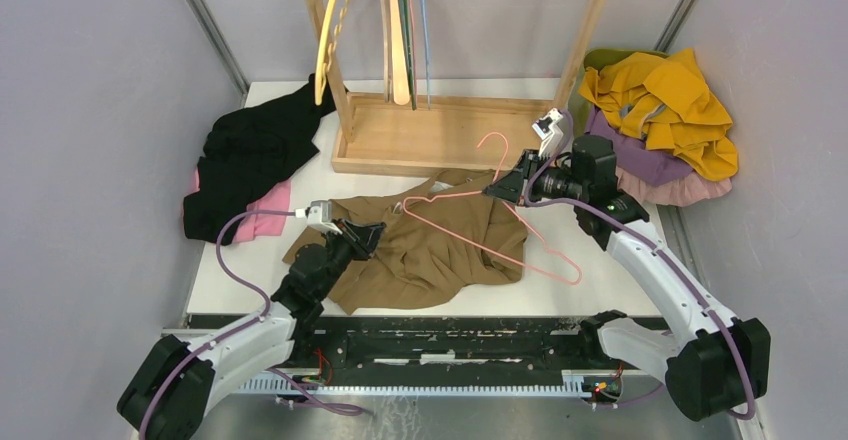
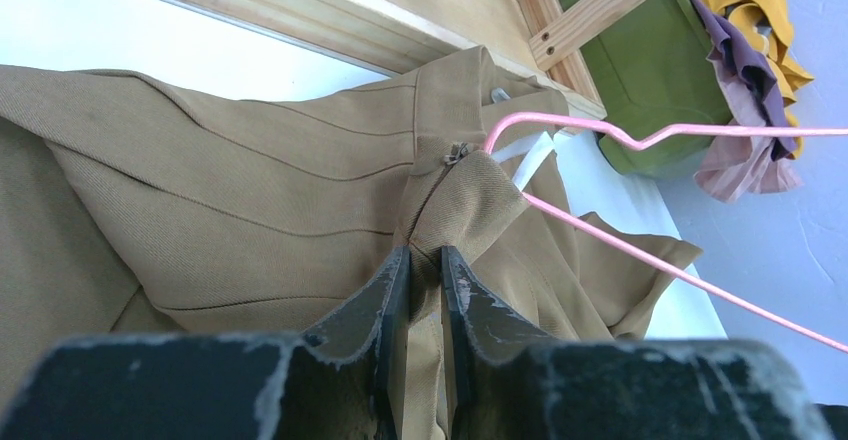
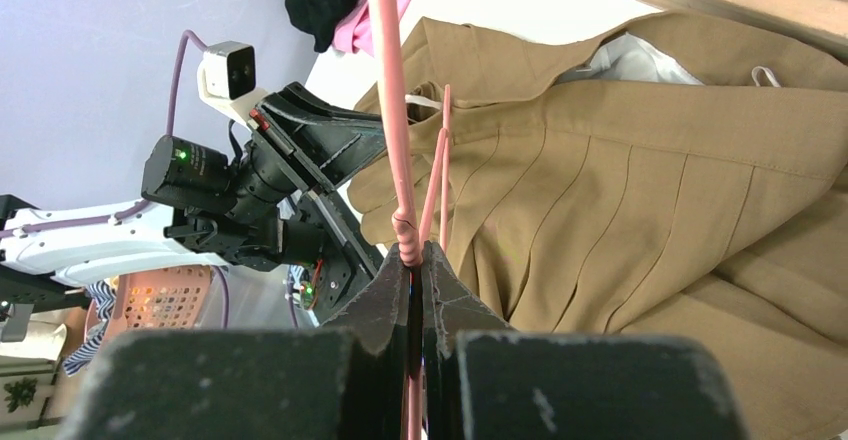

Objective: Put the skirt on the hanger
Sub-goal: Hang the skirt on the hanger.

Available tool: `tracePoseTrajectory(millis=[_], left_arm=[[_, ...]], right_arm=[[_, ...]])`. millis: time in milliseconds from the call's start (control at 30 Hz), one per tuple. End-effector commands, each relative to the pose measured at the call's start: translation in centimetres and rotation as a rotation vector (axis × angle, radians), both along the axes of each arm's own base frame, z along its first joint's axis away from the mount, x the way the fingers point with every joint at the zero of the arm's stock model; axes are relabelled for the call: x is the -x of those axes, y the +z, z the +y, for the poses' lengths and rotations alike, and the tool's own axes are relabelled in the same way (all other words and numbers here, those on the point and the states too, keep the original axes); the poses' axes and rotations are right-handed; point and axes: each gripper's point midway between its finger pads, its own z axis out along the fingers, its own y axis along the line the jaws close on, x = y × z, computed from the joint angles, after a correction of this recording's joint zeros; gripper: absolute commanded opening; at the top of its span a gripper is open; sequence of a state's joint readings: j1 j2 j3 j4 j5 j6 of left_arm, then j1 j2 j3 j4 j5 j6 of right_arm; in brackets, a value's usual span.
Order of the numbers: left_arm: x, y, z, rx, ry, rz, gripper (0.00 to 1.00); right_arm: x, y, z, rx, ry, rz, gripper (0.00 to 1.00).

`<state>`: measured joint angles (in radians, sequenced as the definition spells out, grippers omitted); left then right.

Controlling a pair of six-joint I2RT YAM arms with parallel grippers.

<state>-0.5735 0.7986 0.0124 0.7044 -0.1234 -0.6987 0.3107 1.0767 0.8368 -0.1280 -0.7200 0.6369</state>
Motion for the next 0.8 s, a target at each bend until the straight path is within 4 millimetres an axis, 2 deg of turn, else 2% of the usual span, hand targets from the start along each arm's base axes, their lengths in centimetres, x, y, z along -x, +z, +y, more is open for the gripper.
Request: tracePoseTrajectory(millis=[0,267,467,633,767], left_arm=[[-0.4,0.7,-0.3,-0.035,-0.015,-0.025,0.24],[-1.2,2.5,-2.2,-0.023,-0.077,0.0,0.25],[-1.8,3.3,-2.9,-0.033,-0.094,0.025,0.25],[-2.2,3.2,-3.6,-0.057,-0.115,0.06,0.25],[-2.3,2.9,-4.1,-0.062,-0.136,0.071,0.25]], right_arm=[[-0.4,3.8,0.2,-0.016,0.021,-0.158,0.01],[0.3,3.5,-0.7,0.067,0.03,-0.195,0.01],[0.2,1.9,-2.8,0.203,-0.06,-0.187,0.01],[1.0,2.3,-3.5,0.263,-0.075,-0.229,0.01],[1.3,3.1,-3.1,0.259,-0.065,-0.282,0.01]])
